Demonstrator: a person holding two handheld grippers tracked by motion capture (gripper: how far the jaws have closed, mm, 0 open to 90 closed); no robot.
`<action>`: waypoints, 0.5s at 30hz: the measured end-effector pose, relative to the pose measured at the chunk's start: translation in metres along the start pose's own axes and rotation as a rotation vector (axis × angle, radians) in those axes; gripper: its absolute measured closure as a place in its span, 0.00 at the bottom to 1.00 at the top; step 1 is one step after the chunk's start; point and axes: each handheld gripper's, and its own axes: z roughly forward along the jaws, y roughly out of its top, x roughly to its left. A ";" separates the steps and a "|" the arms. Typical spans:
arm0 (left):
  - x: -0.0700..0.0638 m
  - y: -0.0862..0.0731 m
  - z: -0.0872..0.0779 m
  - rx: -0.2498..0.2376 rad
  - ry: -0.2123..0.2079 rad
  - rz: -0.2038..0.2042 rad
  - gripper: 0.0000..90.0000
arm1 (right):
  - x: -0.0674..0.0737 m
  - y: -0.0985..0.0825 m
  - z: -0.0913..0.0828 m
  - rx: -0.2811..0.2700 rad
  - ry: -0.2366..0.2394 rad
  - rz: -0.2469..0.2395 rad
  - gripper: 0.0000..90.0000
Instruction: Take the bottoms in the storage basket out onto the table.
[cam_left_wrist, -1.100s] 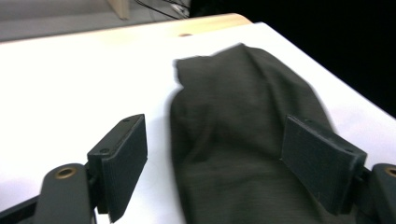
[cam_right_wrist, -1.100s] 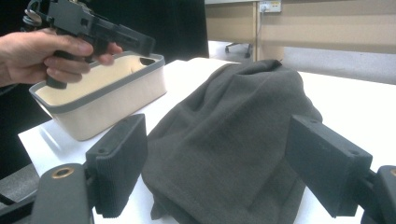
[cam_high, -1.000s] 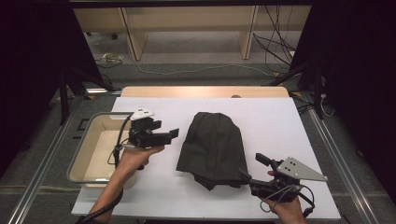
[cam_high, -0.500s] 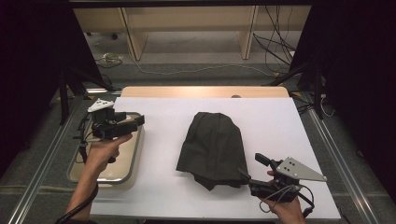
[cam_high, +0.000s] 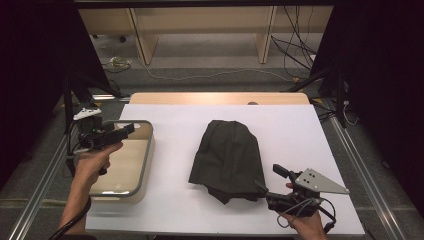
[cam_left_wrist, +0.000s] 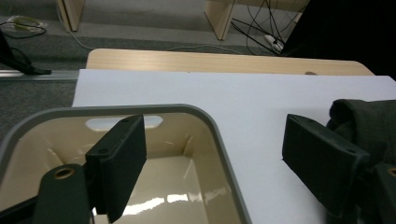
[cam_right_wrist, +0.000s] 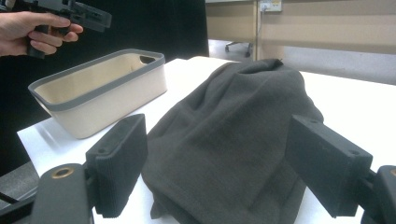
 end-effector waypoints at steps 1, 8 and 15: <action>0.002 0.000 -0.001 0.000 0.006 -0.003 0.24 | 0.000 0.000 0.000 -0.002 0.000 -0.003 0.24; 0.019 -0.002 -0.003 0.022 0.050 -0.028 0.24 | 0.001 0.000 -0.001 -0.003 0.003 -0.004 0.24; 0.038 -0.005 -0.008 0.036 0.114 -0.044 0.24 | -0.002 0.000 -0.001 -0.007 0.002 0.004 0.24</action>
